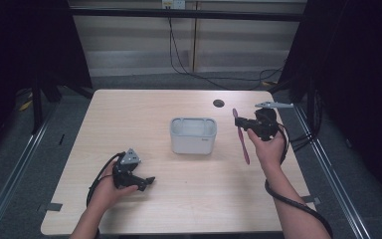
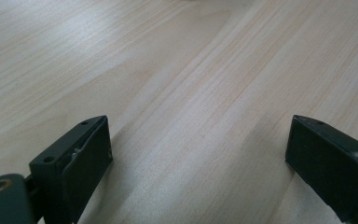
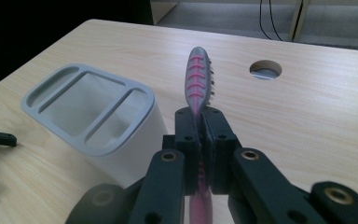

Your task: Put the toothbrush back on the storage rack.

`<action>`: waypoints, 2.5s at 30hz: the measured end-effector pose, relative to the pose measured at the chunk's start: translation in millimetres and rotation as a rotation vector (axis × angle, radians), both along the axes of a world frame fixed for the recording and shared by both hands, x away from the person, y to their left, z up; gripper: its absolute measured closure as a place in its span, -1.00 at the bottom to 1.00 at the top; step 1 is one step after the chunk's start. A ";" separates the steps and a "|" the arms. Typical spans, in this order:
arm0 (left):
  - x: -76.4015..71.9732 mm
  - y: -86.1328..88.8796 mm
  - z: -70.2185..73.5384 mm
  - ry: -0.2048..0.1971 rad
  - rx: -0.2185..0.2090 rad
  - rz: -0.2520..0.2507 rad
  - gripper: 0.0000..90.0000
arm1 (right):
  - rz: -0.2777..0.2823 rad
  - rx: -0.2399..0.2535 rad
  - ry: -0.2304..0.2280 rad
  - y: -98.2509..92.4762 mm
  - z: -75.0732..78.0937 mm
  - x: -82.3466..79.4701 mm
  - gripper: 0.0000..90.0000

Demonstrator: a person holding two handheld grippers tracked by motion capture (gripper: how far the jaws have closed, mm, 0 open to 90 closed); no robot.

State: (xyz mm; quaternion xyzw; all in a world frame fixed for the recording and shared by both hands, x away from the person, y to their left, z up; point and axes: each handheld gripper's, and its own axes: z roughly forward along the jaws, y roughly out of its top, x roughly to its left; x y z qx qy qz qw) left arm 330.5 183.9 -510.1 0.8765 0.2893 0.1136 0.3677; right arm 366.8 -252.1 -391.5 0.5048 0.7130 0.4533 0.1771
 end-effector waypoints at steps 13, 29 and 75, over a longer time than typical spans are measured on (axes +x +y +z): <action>0.0 0.0 0.0 0.000 0.000 0.000 -0.85 | 0.007 0.005 -0.060 5.4 14.4 1.0 0.91; 0.0 0.0 0.0 0.000 0.000 0.000 -0.85 | 0.027 0.021 -0.126 12.9 28.2 0.9 0.91; 0.0 0.0 0.0 0.000 0.000 0.000 -0.85 | 0.045 0.085 -0.288 30.8 55.7 6.4 0.91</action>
